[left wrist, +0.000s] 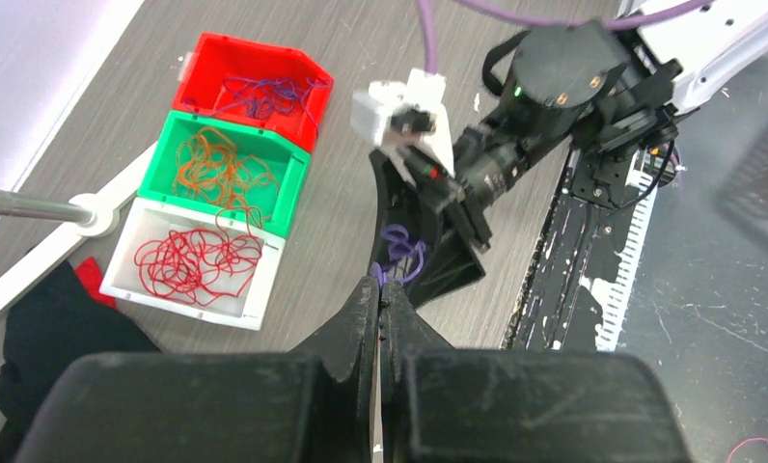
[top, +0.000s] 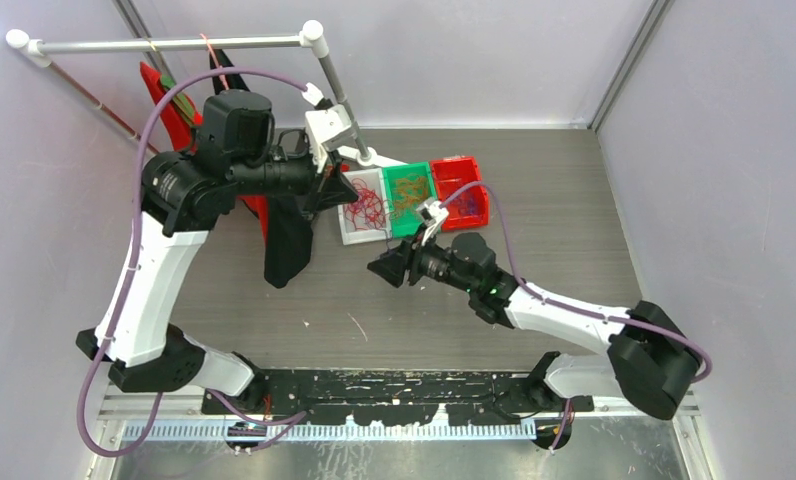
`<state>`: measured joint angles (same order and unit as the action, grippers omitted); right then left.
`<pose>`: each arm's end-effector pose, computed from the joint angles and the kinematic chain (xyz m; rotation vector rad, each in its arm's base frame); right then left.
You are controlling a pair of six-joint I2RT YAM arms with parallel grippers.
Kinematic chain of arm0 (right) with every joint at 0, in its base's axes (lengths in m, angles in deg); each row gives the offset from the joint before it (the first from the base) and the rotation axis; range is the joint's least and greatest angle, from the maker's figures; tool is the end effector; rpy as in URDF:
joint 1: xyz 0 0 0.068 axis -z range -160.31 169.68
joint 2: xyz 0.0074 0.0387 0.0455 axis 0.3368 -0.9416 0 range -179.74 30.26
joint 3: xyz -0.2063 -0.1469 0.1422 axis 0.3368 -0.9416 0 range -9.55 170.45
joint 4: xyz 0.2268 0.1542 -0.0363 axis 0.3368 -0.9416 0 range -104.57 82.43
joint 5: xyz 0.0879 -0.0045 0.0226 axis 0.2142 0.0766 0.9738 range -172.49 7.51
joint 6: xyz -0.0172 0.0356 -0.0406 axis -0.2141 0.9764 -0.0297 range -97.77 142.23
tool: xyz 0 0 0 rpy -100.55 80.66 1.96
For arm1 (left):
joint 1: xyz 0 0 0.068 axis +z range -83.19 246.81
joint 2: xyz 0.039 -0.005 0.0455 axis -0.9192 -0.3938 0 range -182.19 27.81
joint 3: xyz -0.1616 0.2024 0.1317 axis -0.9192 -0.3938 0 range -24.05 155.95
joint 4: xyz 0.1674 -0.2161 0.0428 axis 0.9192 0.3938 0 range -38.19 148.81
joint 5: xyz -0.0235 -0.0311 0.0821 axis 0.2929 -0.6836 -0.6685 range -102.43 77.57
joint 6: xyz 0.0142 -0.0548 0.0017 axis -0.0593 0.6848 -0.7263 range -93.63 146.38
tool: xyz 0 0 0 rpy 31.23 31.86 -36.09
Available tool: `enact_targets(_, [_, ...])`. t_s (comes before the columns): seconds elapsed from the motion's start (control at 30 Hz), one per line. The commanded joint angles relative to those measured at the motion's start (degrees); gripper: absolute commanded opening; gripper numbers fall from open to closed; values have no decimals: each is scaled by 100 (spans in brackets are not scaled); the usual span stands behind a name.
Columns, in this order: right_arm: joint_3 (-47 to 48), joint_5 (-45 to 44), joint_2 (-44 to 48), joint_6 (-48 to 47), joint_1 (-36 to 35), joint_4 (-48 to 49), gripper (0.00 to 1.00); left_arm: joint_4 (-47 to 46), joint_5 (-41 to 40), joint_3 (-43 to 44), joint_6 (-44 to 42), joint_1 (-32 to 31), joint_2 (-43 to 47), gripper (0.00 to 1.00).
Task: Untangle the cables
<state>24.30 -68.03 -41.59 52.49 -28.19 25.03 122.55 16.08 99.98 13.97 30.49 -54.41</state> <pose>0.1849 0.2193 0.2575 -0.4826 1.7533 1.2139 0.1754 -0.1524 0.5595 1.1395 1.7625 -0.7694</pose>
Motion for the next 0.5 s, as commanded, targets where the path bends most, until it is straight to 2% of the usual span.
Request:
enact_targets(0.0, [377, -144, 537, 59, 345, 17, 54, -567, -45, -391, 27, 10, 109, 0])
enact_targets(0.07, [656, -18, 567, 75, 559, -142, 48, -739, 14, -657, 104, 10, 100, 0])
enact_targets(0.23, [1318, 121, 423, 405, 1218, -632, 25, -1055, -8, -1192, 151, 12, -99, 0])
enact_targets(0.27, [1455, 80, 372, 468, 1358, -762, 21, -1105, -54, -1263, 143, 15, -154, 3])
enact_targets(0.37, [1945, -279, 120, 496, 1801, -1591, 8, -1020, -145, -1359, 25, 3, -418, 43])
enact_targets(0.43, [2460, -527, -175, 269, 2072, -2308, 3, -751, -184, -1265, -43, -1, -616, 74])
enact_targets(0.47, [2756, -763, -385, 37, 2176, -2789, 3, -595, -211, -1180, -80, -6, -697, 84])
